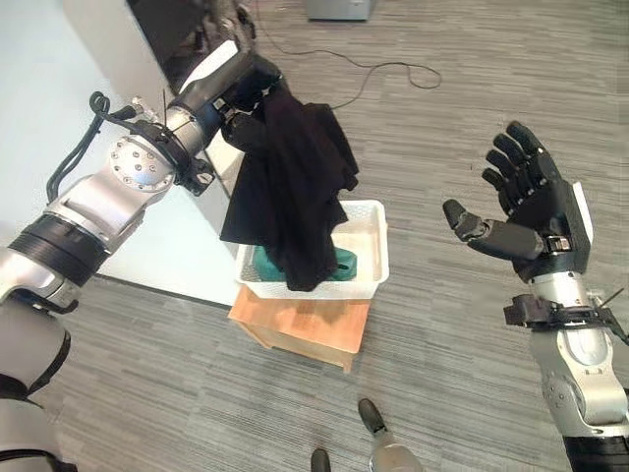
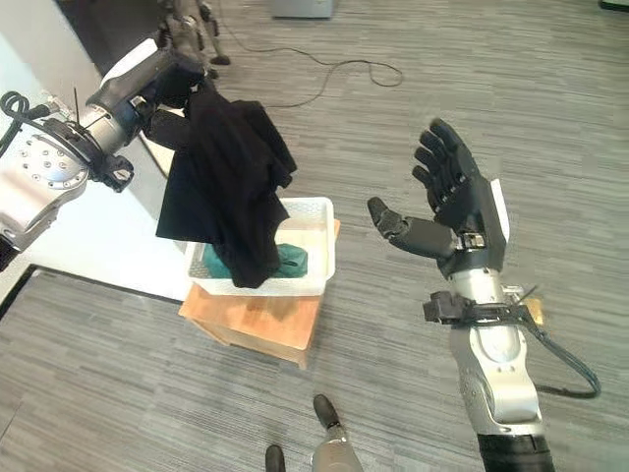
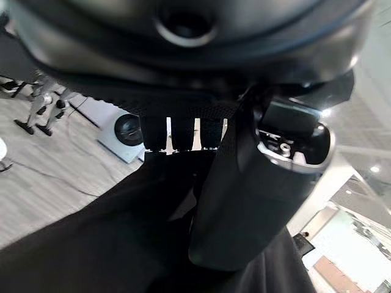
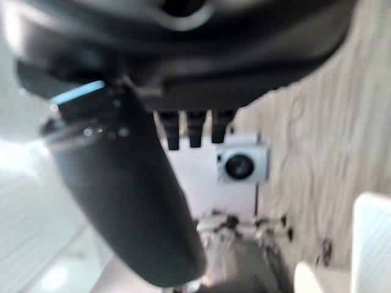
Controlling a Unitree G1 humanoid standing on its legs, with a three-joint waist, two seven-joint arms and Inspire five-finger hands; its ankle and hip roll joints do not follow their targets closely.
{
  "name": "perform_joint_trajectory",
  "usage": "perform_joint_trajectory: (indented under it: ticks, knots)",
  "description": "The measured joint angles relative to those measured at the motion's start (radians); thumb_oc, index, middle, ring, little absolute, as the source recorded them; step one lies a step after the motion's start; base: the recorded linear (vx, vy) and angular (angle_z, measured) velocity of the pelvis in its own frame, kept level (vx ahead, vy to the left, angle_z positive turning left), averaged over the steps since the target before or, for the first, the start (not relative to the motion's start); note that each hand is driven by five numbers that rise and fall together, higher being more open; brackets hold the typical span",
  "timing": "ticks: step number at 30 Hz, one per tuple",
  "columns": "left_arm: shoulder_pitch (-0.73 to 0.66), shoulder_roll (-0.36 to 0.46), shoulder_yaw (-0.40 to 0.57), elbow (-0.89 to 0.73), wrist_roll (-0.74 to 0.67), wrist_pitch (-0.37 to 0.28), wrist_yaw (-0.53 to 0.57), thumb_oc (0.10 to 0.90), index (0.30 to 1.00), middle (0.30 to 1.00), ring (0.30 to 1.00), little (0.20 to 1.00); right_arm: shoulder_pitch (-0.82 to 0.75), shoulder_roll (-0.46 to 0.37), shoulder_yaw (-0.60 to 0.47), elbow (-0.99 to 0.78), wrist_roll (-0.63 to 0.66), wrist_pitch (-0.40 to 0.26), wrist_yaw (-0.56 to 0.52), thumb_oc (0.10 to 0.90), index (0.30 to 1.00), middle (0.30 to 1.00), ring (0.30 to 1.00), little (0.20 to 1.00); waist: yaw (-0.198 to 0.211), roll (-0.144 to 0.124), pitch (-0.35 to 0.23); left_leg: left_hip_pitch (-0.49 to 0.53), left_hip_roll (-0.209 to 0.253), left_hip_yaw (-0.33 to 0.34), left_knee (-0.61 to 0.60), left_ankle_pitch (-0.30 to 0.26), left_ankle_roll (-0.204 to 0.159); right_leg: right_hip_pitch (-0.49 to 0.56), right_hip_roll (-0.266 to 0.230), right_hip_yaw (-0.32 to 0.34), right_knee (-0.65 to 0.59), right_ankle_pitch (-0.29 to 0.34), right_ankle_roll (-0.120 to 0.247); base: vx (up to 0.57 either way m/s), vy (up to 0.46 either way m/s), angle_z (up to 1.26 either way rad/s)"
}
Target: Pick up bed clothes into laundry basket.
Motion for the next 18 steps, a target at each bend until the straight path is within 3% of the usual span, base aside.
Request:
perform_joint_trajectory:
  ticks: [9, 18]
  knots:
    - [-0.012, -0.013, 0.001, 0.142, 0.044, 0.011, 0.001, 0.400, 0.300, 0.300, 0.300, 0.300, 0.096, 0.029, -0.098, -0.002, 0.023, -0.028, 0.000, 0.800, 0.900, 0.900, 0.900, 0.900, -0.068, -0.029, 0.018, -0.021, 0.017, 0.031, 0.000, -0.011, -0.006, -0.033, 0.022, 0.022, 0.000, 0.009, -0.003, 0.04, -0.005, -0.09]
    - [-0.100, -0.006, 0.000, 0.236, 0.099, 0.010, 0.002, 0.400, 0.300, 0.300, 0.300, 0.300, 0.134, 0.077, -0.094, -0.003, 0.030, -0.050, 0.004, 0.800, 0.900, 0.900, 0.900, 0.900, -0.068, -0.049, 0.031, -0.045, 0.030, 0.057, 0.000, -0.017, -0.016, -0.065, 0.041, 0.045, 0.000, 0.017, -0.008, 0.03, -0.003, -0.09]
